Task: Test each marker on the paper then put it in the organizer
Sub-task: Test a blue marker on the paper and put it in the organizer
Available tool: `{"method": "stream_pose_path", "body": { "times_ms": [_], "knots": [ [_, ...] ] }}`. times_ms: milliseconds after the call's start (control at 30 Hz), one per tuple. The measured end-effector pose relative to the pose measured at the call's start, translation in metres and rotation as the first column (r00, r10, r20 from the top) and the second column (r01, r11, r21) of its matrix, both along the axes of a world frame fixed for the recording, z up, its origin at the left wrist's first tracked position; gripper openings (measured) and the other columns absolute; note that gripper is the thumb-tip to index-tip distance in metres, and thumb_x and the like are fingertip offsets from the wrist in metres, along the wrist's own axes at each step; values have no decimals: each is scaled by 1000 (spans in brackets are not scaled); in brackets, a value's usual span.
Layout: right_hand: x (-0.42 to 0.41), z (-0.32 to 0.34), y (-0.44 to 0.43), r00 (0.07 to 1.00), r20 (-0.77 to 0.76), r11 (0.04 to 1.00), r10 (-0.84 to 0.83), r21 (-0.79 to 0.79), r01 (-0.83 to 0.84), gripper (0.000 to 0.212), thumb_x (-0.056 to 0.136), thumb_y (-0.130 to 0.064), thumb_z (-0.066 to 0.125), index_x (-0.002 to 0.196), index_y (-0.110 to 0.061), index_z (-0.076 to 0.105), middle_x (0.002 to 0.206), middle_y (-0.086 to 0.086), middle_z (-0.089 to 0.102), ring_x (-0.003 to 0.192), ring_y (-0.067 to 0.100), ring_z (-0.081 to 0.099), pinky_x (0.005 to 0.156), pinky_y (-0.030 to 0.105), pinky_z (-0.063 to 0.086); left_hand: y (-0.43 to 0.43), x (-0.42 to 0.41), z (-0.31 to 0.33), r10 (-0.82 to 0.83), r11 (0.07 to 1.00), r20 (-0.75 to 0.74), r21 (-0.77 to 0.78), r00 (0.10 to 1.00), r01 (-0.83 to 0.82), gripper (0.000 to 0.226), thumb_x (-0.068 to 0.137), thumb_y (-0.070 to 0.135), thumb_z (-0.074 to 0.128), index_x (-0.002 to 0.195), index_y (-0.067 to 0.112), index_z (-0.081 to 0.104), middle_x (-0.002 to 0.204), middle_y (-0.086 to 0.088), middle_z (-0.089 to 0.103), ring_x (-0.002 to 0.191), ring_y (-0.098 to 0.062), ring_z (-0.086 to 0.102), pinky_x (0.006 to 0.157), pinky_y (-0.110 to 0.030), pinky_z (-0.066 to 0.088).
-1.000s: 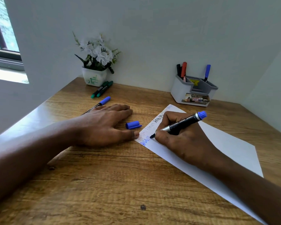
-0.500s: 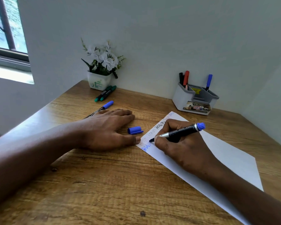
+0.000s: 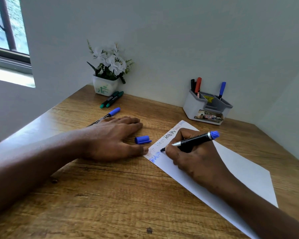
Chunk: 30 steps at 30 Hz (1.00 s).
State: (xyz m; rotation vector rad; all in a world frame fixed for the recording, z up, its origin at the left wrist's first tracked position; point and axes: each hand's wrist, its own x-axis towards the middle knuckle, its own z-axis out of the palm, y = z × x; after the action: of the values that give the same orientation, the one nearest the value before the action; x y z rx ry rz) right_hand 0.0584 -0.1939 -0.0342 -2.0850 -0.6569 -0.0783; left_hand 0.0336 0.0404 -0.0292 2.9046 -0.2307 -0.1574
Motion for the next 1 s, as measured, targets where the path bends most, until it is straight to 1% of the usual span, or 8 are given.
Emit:
{"method": "stream_pose_path", "body": {
  "times_ms": [100,200,300,400,533,667,800,1000],
  "knots": [
    [1,0,-1,992,-119,994,-38,99,50,19,88,-15,73,79,-2,63,58,4,67,50,10,59,49,22,45,1,-1,-1,5,1000,39,-26,999,-4,86,88,78,40,160,38,16,168,18,9,154,-6,9,124,-34,12],
    [6,2,-3,953,-303,953,-10,287,101,15,93,-12,68,87,0,63,64,7,67,55,14,60,47,21,44,1,-2,-5,18,994,179,-108,984,2,75,88,75,48,153,39,38,161,20,31,146,-4,31,119,-34,29],
    [8,4,-4,924,-374,914,80,397,81,2,92,-8,68,94,-6,69,72,9,70,65,15,64,52,22,46,1,-3,-9,51,984,344,-176,938,11,59,85,74,54,133,40,60,143,23,53,130,-1,50,108,-35,44],
    [10,5,-7,897,-410,884,164,464,50,14,95,-6,60,102,-8,72,84,12,75,74,17,68,54,25,45,-1,-3,-9,68,982,399,-189,914,10,36,86,65,62,112,42,72,123,25,64,111,3,59,95,-36,52],
    [13,10,-10,844,-463,866,270,501,-2,30,95,-25,52,109,-12,75,95,14,77,76,14,68,56,26,45,-4,-5,-7,163,948,448,-318,879,-13,16,88,45,72,102,41,74,97,24,70,93,5,64,86,-34,54],
    [14,11,-13,830,-474,863,294,505,-18,29,100,-18,47,104,-12,75,94,15,78,76,16,68,57,27,46,-5,-4,-6,160,859,403,-507,901,74,15,90,29,75,103,36,75,101,24,74,95,-4,69,91,-42,56],
    [12,11,-15,835,-445,859,324,507,-63,20,101,-17,51,101,-12,70,95,15,79,79,16,69,56,25,47,-8,-6,-5,102,824,387,-548,917,140,16,92,25,74,105,33,75,104,15,76,99,-14,70,89,-45,55],
    [12,11,-16,861,-387,887,330,440,-143,16,98,-16,59,105,-6,70,96,13,80,84,17,70,58,24,47,-16,-12,-2,41,771,374,-602,927,208,15,92,21,73,106,27,77,100,6,77,83,-27,66,75,-49,53]
  ]
}}
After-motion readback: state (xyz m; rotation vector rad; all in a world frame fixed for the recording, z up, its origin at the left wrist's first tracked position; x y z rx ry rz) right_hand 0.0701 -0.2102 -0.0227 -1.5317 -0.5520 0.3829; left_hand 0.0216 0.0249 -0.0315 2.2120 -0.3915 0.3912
